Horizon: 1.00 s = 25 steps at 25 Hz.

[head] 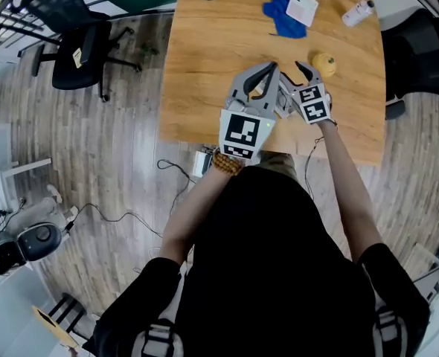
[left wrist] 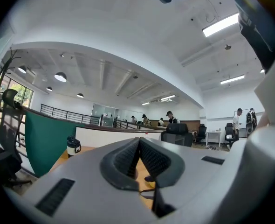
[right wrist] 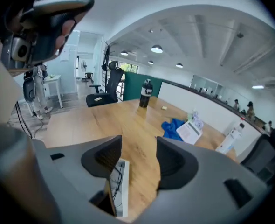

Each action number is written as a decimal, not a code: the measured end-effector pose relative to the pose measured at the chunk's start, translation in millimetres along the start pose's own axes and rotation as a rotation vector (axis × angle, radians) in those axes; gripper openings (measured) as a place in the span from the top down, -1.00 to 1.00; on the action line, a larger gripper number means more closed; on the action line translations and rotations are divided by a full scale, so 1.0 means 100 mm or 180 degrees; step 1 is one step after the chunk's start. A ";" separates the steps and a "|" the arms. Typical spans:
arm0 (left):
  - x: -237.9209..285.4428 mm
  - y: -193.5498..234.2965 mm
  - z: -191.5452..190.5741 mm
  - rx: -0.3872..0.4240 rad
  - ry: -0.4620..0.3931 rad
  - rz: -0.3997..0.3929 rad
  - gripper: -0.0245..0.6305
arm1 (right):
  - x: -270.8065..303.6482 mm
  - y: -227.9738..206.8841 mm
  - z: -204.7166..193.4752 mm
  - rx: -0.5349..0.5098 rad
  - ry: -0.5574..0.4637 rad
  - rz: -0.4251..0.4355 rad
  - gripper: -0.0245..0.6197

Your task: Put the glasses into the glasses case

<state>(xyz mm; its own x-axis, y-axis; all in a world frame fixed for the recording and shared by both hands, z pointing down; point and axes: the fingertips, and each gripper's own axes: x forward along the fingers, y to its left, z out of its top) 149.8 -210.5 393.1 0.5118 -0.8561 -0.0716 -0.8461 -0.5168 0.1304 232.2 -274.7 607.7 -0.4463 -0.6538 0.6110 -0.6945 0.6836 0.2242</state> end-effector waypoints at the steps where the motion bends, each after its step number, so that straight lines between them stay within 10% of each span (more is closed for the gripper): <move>1: 0.04 0.02 0.08 0.0024 -0.0046 -0.0012 0.86 | -0.08 -0.04 0.18 -0.0015 -0.0122 -0.0045 0.17; 11: 0.32 0.19 0.85 0.0530 -0.0570 0.0218 0.86 | -1.27 -0.49 1.81 -0.0004 -0.1289 -0.0746 0.17; 15: 0.39 0.09 1.10 0.0826 -0.0817 0.0303 0.85 | -1.98 -0.63 2.28 -0.0036 -0.1991 -0.1416 0.30; 25: 0.44 -0.39 0.98 0.0966 -0.0785 0.0251 0.85 | -2.66 -0.76 1.98 0.0318 -0.2372 -0.2343 0.72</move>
<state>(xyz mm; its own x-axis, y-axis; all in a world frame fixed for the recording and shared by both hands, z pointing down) 190.5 -228.4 287.6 0.4238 -0.8498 -0.3133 -0.9057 -0.3962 -0.1506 292.1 -216.6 277.7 -0.1058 -0.9543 -0.2797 -0.9635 0.0288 0.2660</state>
